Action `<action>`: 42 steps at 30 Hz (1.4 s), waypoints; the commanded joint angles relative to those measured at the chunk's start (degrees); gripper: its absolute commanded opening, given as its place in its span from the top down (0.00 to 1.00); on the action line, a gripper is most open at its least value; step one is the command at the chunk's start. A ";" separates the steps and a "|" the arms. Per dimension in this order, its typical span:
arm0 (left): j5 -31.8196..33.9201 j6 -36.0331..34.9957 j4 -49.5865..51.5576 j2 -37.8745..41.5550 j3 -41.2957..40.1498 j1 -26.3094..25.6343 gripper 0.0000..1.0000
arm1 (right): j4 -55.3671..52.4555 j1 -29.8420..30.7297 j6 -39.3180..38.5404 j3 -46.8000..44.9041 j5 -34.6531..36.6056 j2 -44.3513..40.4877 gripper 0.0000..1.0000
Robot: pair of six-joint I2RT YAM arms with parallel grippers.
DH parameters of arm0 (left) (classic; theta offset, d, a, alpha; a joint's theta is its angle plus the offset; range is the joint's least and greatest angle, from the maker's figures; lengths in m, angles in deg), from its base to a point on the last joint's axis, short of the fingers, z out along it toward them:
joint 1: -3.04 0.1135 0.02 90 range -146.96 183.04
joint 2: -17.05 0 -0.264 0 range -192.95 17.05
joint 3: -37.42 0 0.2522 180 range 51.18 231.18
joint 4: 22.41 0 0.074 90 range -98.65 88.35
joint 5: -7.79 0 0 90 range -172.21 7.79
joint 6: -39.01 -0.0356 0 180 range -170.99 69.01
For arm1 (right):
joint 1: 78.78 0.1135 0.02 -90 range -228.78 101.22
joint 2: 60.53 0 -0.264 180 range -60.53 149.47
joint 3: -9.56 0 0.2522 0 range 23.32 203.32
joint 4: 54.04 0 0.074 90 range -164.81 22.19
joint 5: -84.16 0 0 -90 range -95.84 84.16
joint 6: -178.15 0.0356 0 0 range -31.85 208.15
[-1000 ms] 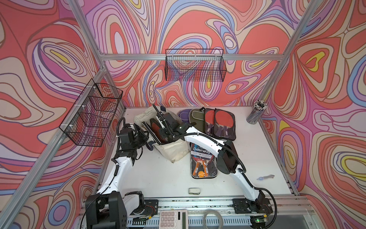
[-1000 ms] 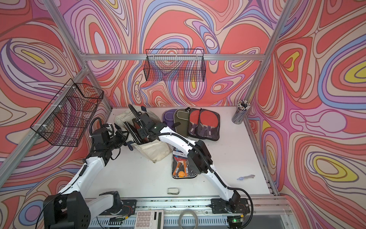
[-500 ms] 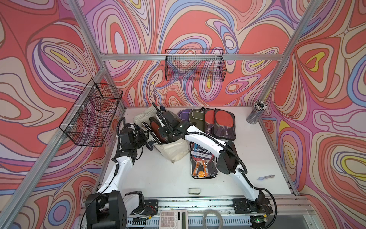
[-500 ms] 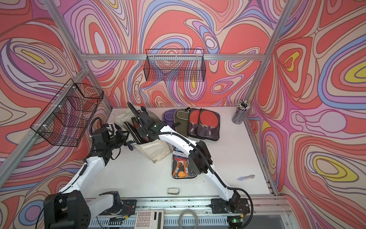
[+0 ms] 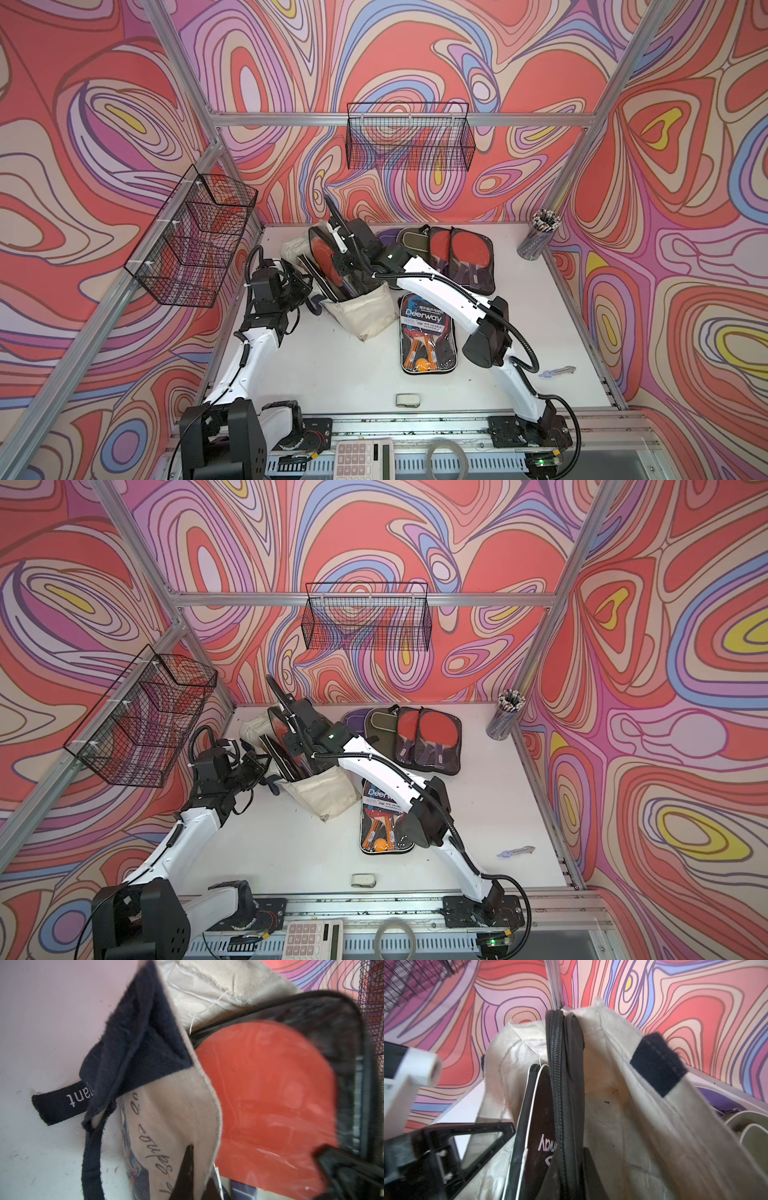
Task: Remove the ping pong set from the canvas bag
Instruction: Pick up the ping pong set from the canvas bag.
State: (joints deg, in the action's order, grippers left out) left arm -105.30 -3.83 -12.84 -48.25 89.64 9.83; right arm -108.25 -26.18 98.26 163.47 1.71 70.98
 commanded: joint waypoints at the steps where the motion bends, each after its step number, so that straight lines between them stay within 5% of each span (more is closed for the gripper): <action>1: 0.34 -0.05 -0.43 0.17 -1.10 -0.08 1.00 | 2.75 0.29 -0.78 2.84 2.23 -5.68 1.00; 15: 0.79 0.09 -0.67 0.31 -1.42 -0.02 1.00 | 5.71 0.31 0.49 -4.12 6.78 -19.99 1.00; 31: 1.58 0.21 -0.73 0.30 -1.52 0.06 1.00 | 15.05 -0.96 7.98 -32.78 14.71 -46.80 1.00; 42: 2.17 -0.04 -0.24 0.64 -1.38 0.15 1.00 | 10.88 -8.72 18.15 -50.98 16.60 -63.54 1.00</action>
State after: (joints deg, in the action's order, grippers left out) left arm -103.75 -3.81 -13.21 -48.18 89.01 9.85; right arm -99.16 -33.00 111.87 114.36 17.18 10.54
